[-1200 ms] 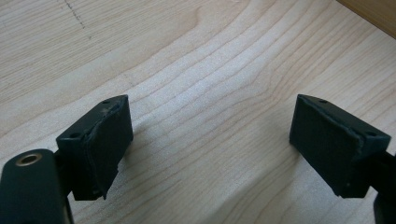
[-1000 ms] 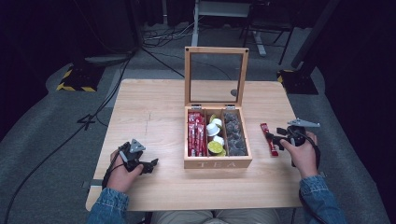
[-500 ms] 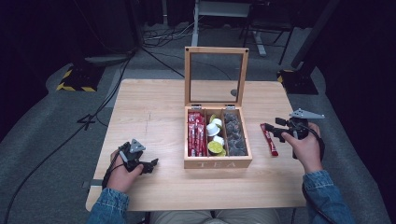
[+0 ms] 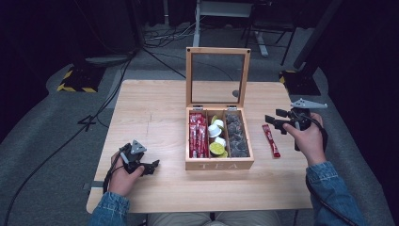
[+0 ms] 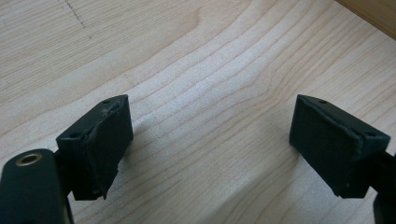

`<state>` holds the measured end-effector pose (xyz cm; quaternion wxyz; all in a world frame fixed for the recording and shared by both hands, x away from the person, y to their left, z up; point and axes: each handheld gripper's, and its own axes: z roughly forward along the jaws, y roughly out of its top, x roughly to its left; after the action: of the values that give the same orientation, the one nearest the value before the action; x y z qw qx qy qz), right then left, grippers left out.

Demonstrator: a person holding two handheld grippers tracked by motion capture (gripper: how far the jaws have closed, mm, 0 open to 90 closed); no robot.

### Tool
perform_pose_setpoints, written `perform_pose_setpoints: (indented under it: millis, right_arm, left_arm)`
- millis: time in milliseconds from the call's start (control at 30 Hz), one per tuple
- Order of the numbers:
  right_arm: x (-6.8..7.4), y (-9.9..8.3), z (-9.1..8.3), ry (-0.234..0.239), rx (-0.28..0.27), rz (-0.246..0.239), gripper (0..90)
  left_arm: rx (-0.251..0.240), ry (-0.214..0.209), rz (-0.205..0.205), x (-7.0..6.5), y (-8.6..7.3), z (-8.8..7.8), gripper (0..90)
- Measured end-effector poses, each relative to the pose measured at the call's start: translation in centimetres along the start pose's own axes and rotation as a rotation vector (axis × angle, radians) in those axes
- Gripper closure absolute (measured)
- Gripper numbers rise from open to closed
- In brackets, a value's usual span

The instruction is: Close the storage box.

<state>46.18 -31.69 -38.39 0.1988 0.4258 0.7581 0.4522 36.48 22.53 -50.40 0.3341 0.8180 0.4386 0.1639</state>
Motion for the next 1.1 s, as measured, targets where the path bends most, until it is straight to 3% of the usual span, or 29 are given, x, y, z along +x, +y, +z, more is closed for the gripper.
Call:
perform_pose_setpoints:
  millis: [133,400,633,833,1100]
  right_arm:
    - [-0.2,2.1,0.4,0.024,-0.009,-0.024,35.9]
    - [-0.5,6.2,0.8,0.027,-0.050,-0.056,36.0]
    - [-0.6,8.4,1.9,0.029,-0.050,-0.069,36.6]
    - [-0.7,10.2,2.8,0.037,-0.081,-0.051,36.6]
    - [-1.0,12.7,4.8,0.047,-0.101,-0.069,36.7]
  left_arm:
    - [0.002,0.003,0.002,0.0,0.0,0.0,14.0]
    - [-0.001,0.004,-0.001,0.0,0.0,0.0,14.3]
    - [0.000,0.004,-0.001,0.0,0.0,0.0,14.3]
    - [0.000,0.004,0.000,0.0,0.0,0.0,14.3]
    - [0.001,0.003,0.005,0.0,0.0,0.0,14.2]
